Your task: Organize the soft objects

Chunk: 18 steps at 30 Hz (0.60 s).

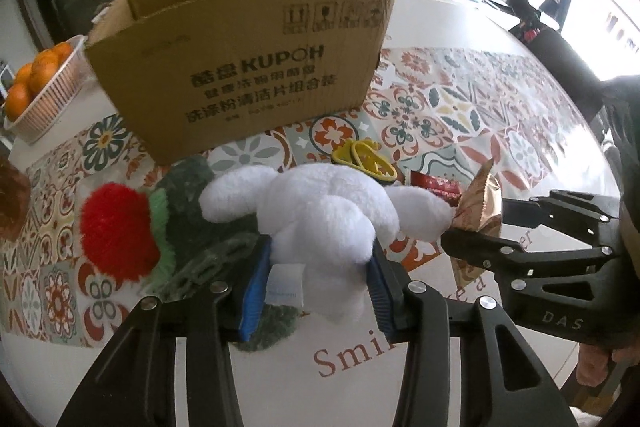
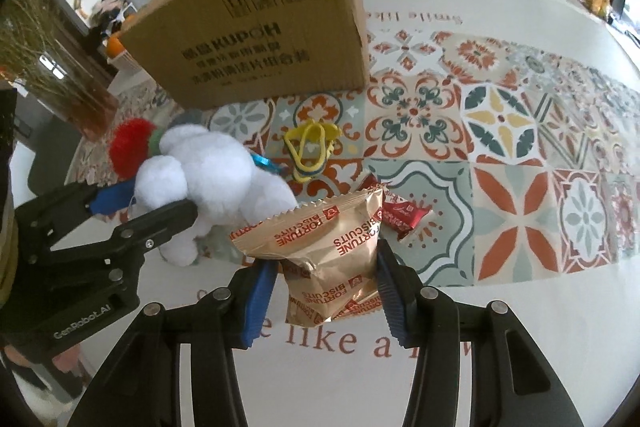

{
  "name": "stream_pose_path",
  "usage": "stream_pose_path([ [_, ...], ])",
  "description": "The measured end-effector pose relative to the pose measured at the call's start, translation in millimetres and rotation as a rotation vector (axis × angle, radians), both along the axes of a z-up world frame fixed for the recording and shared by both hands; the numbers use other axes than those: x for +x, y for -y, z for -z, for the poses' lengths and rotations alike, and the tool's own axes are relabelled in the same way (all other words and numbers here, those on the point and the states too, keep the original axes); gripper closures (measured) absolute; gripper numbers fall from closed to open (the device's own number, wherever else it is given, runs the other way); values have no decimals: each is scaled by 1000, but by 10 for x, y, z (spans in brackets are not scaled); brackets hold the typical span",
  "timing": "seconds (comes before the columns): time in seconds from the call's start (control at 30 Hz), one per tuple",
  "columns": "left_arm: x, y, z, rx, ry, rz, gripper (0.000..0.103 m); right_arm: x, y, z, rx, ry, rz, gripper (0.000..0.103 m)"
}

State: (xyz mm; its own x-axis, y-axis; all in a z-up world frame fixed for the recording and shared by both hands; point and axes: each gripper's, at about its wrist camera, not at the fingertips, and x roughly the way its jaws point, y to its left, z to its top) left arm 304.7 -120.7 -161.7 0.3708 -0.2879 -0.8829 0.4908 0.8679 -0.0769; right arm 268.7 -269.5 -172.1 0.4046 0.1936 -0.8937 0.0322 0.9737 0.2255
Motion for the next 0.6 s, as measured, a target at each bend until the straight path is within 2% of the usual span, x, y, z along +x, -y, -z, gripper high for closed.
stream_pose_path([
  [0.4,-178,-200,-364,-64,84,-72,59,-156,-105,-418,-5,110,21,53],
  [0.6,-247,-281,-602,-58,185,-114,59,-174,-149,-629,-6,164,13,53],
])
